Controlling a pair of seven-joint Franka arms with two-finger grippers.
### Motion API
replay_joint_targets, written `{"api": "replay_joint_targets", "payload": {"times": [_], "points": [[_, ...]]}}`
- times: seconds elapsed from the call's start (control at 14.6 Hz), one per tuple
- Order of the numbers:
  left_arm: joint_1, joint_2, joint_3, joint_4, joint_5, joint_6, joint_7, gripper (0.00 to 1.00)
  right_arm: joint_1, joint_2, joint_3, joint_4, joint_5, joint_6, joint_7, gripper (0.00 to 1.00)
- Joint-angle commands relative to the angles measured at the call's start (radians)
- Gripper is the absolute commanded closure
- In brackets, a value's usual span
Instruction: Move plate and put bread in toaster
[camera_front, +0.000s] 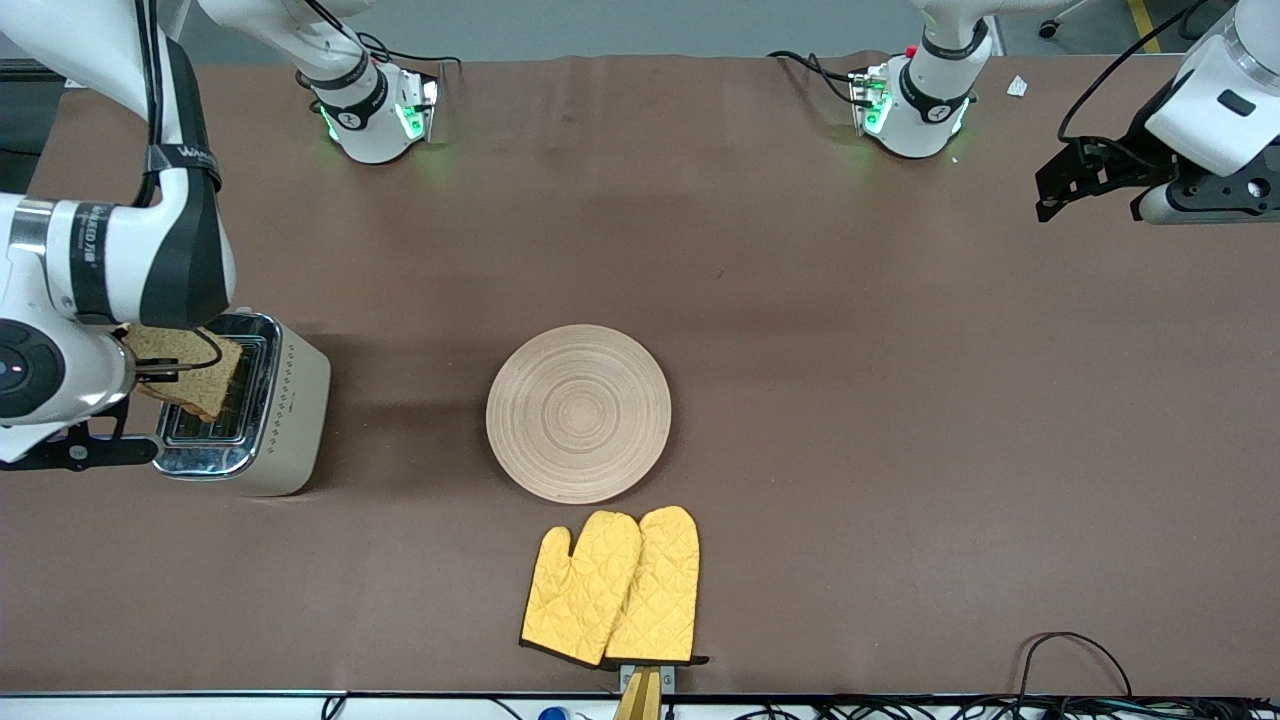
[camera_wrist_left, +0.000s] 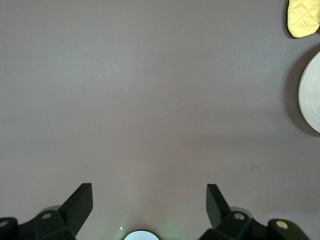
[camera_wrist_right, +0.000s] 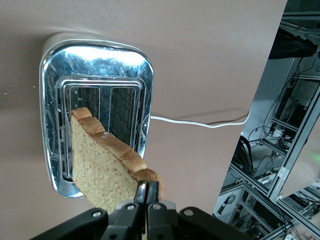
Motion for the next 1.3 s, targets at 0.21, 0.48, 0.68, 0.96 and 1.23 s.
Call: {"api": "replay_joint_targets", "payload": {"times": [0.21, 0.48, 0.68, 0.96, 1.23], "points": [[0.001, -0.006, 0.000, 0.006, 0.021, -0.022, -0.002, 0.00, -0.030, 0.046, 0.017, -0.009, -0.031, 0.029, 0.006, 1.00], [0.004, -0.006, 0.001, 0.006, 0.023, -0.024, -0.002, 0.00, -0.033, 0.064, 0.017, -0.009, -0.028, 0.037, 0.014, 1.00], [0.004, -0.004, 0.001, 0.006, 0.023, -0.024, -0.002, 0.00, -0.033, 0.081, 0.018, -0.009, -0.011, 0.048, 0.057, 1.00], [0.005, -0.004, 0.004, 0.006, 0.023, -0.024, -0.002, 0.00, -0.033, 0.087, 0.018, -0.009, 0.076, 0.053, 0.106, 0.92], [0.005, -0.006, 0.009, 0.006, 0.023, -0.024, -0.001, 0.00, -0.051, 0.086, 0.018, -0.007, 0.143, 0.053, 0.123, 0.22]]}}
